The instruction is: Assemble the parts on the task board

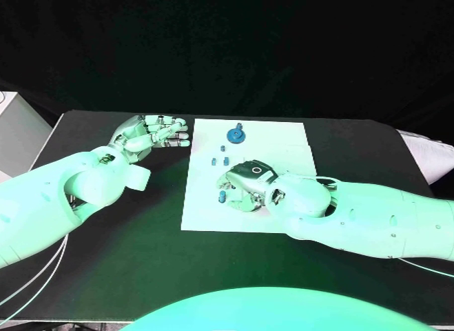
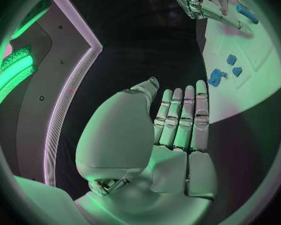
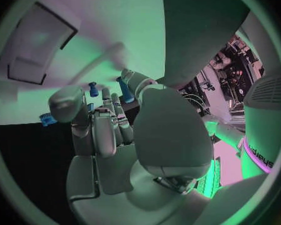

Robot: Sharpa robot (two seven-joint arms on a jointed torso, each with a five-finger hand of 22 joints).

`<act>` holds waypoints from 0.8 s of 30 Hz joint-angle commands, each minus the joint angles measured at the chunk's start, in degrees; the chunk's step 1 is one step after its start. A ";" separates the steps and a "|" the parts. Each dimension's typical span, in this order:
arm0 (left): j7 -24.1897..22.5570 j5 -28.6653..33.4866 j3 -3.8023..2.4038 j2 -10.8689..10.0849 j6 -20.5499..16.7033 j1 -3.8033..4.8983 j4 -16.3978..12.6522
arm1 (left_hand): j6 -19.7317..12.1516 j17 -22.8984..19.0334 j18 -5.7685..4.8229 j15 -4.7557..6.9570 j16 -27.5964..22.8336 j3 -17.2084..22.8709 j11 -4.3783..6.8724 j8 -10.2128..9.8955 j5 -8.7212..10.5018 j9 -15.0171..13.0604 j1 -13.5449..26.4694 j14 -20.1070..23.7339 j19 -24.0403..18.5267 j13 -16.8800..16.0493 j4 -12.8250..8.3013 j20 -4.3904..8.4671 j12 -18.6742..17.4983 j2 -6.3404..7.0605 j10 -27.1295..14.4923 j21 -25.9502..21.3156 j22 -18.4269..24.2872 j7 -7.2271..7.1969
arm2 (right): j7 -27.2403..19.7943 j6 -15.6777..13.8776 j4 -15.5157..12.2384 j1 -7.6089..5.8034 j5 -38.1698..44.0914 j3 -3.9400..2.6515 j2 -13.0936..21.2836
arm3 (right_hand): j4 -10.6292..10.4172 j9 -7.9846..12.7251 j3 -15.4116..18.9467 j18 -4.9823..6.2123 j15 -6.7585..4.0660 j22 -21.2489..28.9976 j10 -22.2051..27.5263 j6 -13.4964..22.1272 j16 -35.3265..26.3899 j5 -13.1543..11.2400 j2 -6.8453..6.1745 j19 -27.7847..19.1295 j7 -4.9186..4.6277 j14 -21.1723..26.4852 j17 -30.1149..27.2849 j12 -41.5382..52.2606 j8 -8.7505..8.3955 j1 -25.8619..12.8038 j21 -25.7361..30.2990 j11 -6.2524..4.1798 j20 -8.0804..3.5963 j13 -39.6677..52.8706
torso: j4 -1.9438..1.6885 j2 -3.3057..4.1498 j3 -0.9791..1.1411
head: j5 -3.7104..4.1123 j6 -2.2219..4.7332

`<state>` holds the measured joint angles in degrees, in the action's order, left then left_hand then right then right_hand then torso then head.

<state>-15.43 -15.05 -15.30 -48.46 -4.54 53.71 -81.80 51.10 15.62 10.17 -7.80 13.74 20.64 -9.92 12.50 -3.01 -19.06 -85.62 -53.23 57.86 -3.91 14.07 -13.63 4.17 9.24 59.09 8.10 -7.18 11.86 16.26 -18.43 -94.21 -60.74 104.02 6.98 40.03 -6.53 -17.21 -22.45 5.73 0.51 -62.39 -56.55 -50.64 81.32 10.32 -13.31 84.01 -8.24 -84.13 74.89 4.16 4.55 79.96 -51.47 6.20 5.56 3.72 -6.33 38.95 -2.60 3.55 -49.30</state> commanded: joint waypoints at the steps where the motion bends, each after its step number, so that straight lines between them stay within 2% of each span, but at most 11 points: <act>1: -0.16 0.36 -0.04 0.03 0.92 -0.03 -0.11 | 0.19 0.06 0.33 -0.13 -0.13 -0.17 0.08 -0.38 0.14 0.06 -0.65 -0.11 0.25 -0.06 -0.16 -0.04 -0.26 -0.01 0.08 -0.21 0.06 0.27 | 0.56 0.15 0.20 0.02 0.52 0.00 0.10 | -0.74 0.56 2.33 1.10 0.47 0.19 0.97 0.90 -0.33 -0.28 0.36 0.02 0.05 -2.50 -0.22 0.32 -0.49 1.49 0.33 0.22 0.36 -0.01 | -0.03 0.03 0.03 | 0.09 0.11; 3: -0.11 0.36 -0.04 0.02 0.94 -0.03 -0.10 | 0.20 0.10 0.33 -0.14 -0.33 -0.23 0.07 -0.41 0.15 0.11 -0.64 -0.16 0.34 -0.06 -0.14 -0.04 -0.27 -0.03 0.05 -0.33 0.19 0.27 | 0.71 -0.22 0.26 0.02 0.63 0.00 0.16 | -1.11 0.77 3.06 1.13 0.51 0.27 1.23 1.23 -0.34 -0.25 0.49 0.04 -0.19 -2.49 -0.27 0.43 -0.61 1.98 0.45 0.26 0.39 0.00 | -0.03 0.04 0.04 | 0.12 0.13; 9: -0.08 0.36 -0.04 0.02 0.97 -0.02 -0.06 | 0.19 0.10 0.33 -0.14 -0.37 -0.24 0.07 -0.42 0.15 0.13 -0.63 -0.17 0.35 -0.05 -0.14 -0.05 -0.28 -0.02 0.04 -0.35 0.21 0.28 | 0.81 -2.46 0.04 0.03 0.82 -0.01 0.48 | -1.71 1.09 4.02 1.17 0.56 0.47 1.67 1.68 -0.55 -0.13 0.63 0.04 -0.10 -2.39 -0.64 0.57 -0.70 2.74 0.74 0.33 0.44 0.00 | -0.02 0.04 0.05 | 0.28 0.33; 12: -0.09 0.36 -0.03 0.03 0.99 -0.03 -0.03 | 0.19 0.11 0.33 -0.14 -0.39 -0.25 0.07 -0.42 0.15 0.13 -0.63 -0.18 0.36 -0.05 -0.13 -0.05 -0.28 -0.03 0.04 -0.37 0.23 0.27 | 0.41 -4.73 -0.35 0.03 0.60 -0.05 0.91 | -2.00 1.24 4.28 1.19 0.56 0.54 1.69 1.81 -0.73 0.31 0.71 0.07 -0.09 -2.31 -0.93 0.75 -0.67 3.20 0.83 0.32 0.45 0.03 | -0.02 0.03 0.06 | 0.48 0.52; 15: -0.13 0.38 -0.03 0.06 1.00 -0.03 0.03 | 0.19 0.11 0.33 -0.14 -0.39 -0.25 0.07 -0.42 0.15 0.13 -0.63 -0.18 0.36 -0.05 -0.13 -0.05 -0.28 -0.03 0.04 -0.37 0.23 0.27 | -0.65 -8.55 -1.06 -0.03 -2.19 -0.43 1.98 | -2.48 1.37 4.19 1.22 0.42 0.53 0.89 1.36 -1.04 0.82 0.81 0.18 -0.32 -2.17 -1.37 1.42 -0.39 3.79 0.80 0.11 0.38 0.13 | 0.02 -0.01 0.09 | 0.75 0.72; 17: -0.18 0.41 -0.03 0.09 0.99 -0.03 0.05 | 0.20 0.11 0.33 -0.14 -0.41 -0.25 0.07 -0.42 0.15 0.14 -0.63 -0.18 0.37 -0.05 -0.13 -0.05 -0.28 -0.03 0.04 -0.38 0.24 0.27 | -1.84 -11.45 -1.42 -0.30 -6.01 -0.74 2.91 | -2.99 1.53 3.14 1.33 0.02 0.82 -1.37 0.52 -1.24 1.18 0.89 0.17 -1.01 -2.12 -1.66 2.75 -0.04 4.06 1.23 -0.39 0.10 0.22 | 0.12 -0.06 0.06 | 1.07 0.90; 19: -0.23 0.44 -0.03 0.11 0.98 -0.03 0.08 | 0.20 0.11 0.32 -0.14 -0.43 -0.26 0.07 -0.42 0.15 0.14 -0.63 -0.19 0.37 -0.05 -0.13 -0.05 -0.27 -0.04 0.04 -0.40 0.25 0.27 | -3.79 -14.46 -1.76 -0.95 -13.13 -1.09 4.25 | -3.46 1.55 1.31 1.50 0.01 1.78 -3.61 -1.16 -1.95 1.69 0.73 -0.06 -1.56 -1.86 -2.67 3.88 0.69 4.04 2.63 -0.29 -0.03 0.23 | 0.22 -0.10 0.04 | 1.25 0.97; 20: -0.25 0.45 -0.03 0.12 0.97 -0.04 0.09 | 0.21 0.12 0.32 -0.14 -0.43 -0.26 0.07 -0.42 0.15 0.14 -0.63 -0.20 0.37 -0.06 -0.12 -0.05 -0.27 -0.04 0.04 -0.40 0.26 0.27 | -4.47 -15.27 -1.87 -1.29 -16.17 -1.19 4.81 | -3.62 1.56 0.50 1.48 -0.02 1.80 -4.46 -1.67 -1.97 1.83 0.66 -0.02 -1.55 -1.88 -2.68 4.25 0.92 4.01 2.66 -0.31 -0.03 0.25 | 0.26 -0.11 0.04 | 1.37 1.08; 21: -0.26 0.48 -0.03 0.13 0.96 -0.04 0.11 | 0.21 0.12 0.32 -0.14 -0.43 -0.26 0.07 -0.42 0.15 0.14 -0.63 -0.20 0.37 -0.06 -0.12 -0.05 -0.27 -0.04 0.04 -0.40 0.26 0.27 | -5.35 -16.02 -1.98 -1.77 -20.18 -1.31 5.55 | -4.06 1.72 -1.93 1.47 -0.26 1.81 -6.42 -2.51 -1.97 2.12 -0.01 0.09 -1.36 -1.94 -2.69 4.94 1.28 3.75 2.68 -0.52 -0.14 0.20 | 0.26 -0.11 0.05 | 1.44 1.13; 22: -0.27 0.53 -0.03 0.14 0.95 -0.05 0.15 | 0.21 0.12 0.32 -0.14 -0.44 -0.26 0.07 -0.42 0.15 0.15 -0.63 -0.20 0.37 -0.06 -0.12 -0.05 -0.27 -0.05 0.05 -0.41 0.26 0.26 | -6.51 -16.62 -2.14 -2.50 -25.67 -1.45 6.71 | -4.36 1.45 -3.54 1.47 -0.35 1.70 -8.69 -4.48 -1.88 2.22 -0.18 0.21 -1.63 -2.02 -2.57 5.86 2.40 3.42 2.53 -0.73 -0.30 0.45 | 0.32 -0.12 0.11 | 1.63 1.29; 24: -0.27 0.57 -0.03 0.16 0.94 -0.09 0.20 | 0.21 0.12 0.32 -0.14 -0.44 -0.26 0.07 -0.42 0.15 0.15 -0.63 -0.20 0.37 -0.06 -0.12 -0.05 -0.27 -0.05 0.05 -0.41 0.26 0.26 | -7.64 -16.28 -2.37 -3.60 -32.06 -1.67 8.56 | -4.28 1.34 -5.00 1.42 -0.71 1.32 -10.86 -5.48 -1.56 2.20 -0.54 0.41 -1.27 -2.19 -2.12 6.73 3.10 3.22 2.01 -1.25 -0.56 0.79 | 0.48 -0.17 0.19 | 1.88 1.41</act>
<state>-15.31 -14.99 -15.30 -48.42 -4.48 53.68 -81.58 51.09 15.66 10.17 -7.80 13.51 20.64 -9.92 12.29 -3.01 -19.00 -85.62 -53.22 57.85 -3.91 14.07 -13.62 4.17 9.24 59.09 7.88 -7.00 11.86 13.14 -30.51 -96.41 -63.81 88.20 5.41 47.65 -10.82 -15.77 -26.84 6.63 0.25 -60.86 -66.39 -55.72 79.56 12.33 -13.33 84.01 -9.60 -83.91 72.50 10.50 7.34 83.22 -49.15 5.24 5.56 4.34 -6.08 38.85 -2.53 5.07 -48.09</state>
